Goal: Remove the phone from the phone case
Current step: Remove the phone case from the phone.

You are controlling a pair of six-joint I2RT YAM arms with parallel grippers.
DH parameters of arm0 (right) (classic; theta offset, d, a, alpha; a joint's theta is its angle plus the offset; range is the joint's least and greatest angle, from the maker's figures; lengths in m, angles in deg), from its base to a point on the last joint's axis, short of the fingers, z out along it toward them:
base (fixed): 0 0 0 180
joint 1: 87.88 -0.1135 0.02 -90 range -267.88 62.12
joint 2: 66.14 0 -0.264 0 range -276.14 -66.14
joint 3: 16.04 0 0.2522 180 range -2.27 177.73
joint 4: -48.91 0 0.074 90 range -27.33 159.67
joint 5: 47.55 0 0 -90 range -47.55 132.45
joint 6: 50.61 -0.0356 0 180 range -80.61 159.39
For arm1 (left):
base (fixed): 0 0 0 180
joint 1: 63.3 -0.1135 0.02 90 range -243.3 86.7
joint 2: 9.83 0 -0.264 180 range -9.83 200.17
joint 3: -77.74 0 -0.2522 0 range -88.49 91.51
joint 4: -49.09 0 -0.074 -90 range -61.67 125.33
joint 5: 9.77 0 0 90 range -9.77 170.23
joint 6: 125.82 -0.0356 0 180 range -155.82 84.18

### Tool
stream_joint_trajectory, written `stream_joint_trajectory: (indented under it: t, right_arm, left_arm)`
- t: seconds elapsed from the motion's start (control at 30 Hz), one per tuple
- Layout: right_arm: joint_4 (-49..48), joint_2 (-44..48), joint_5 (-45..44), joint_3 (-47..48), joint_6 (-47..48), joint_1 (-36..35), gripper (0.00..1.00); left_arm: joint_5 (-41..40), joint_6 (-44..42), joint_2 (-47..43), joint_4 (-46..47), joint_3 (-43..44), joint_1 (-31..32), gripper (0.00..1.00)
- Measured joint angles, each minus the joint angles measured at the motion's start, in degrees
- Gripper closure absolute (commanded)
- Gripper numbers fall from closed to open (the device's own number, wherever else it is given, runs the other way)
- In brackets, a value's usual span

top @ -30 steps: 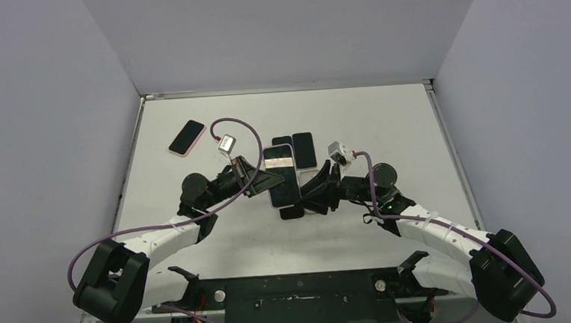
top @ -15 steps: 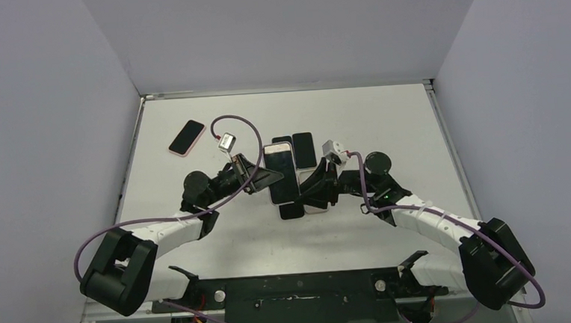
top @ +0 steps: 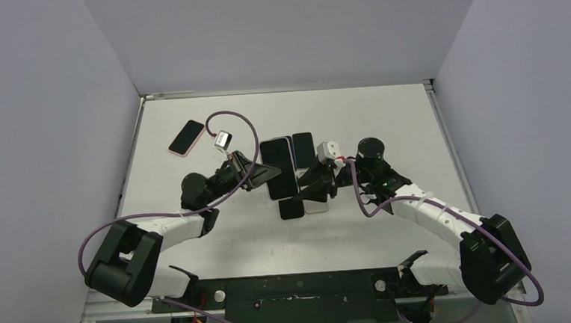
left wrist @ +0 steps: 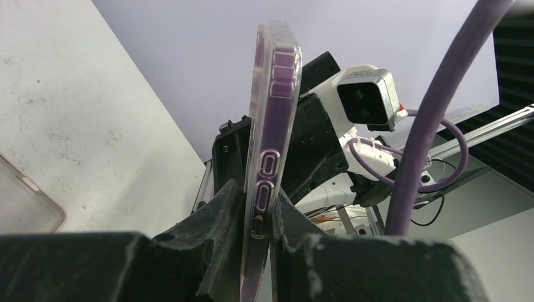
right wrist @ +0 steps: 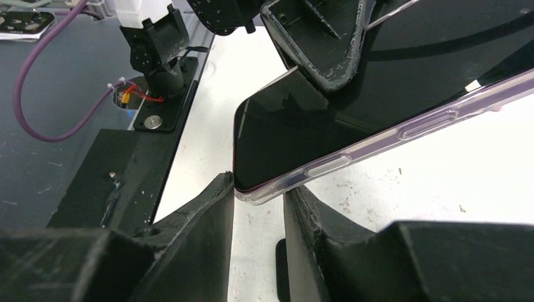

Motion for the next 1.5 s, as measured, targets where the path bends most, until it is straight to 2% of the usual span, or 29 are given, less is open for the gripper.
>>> stream_joint_trajectory:
  t: [0.53, 0.7, 0.83, 0.97, 1.17, 1.37, 1.5]
  right_arm:
    - [17.0, -1.7, 1.0, 5.6, 19.0, -0.1, 1.00]
    - [18.1, -2.1, 0.3, 6.1, 19.8, -0.2, 1.00]
    - [14.8, -2.6, 0.4, 5.6, 14.3, -0.1, 0.99]
    - [7.3, -2.5, 0.0, 2.7, 5.6, 0.0, 0.88]
    - [-7.4, -1.2, -4.5, -4.0, -12.1, 0.0, 0.88]
    - [-14.9, -0.5, -8.9, -7.1, -25.0, 0.0, 0.87]
    - [-20.2, -1.3, -10.7, -8.5, -34.0, 0.0, 0.82]
  left_arm:
    - [0.4, 1.9, 0.3, -0.3, 0.0, -0.2, 1.00]
    - [0.2, 1.9, 0.3, -0.5, 0.0, -0.1, 1.00]
    - [-0.3, 1.8, 0.3, -0.5, 0.0, -0.1, 1.00]
    - [-0.5, 1.6, 0.3, -0.6, 0.0, -0.1, 1.00]
    - [-0.6, 0.5, 0.2, -1.1, 0.0, 0.2, 1.00]
    - [-1.9, -0.1, -0.4, -0.8, 0.1, 0.9, 1.00]
    - [-3.2, -1.7, -1.0, -0.7, 0.4, 1.9, 1.00]
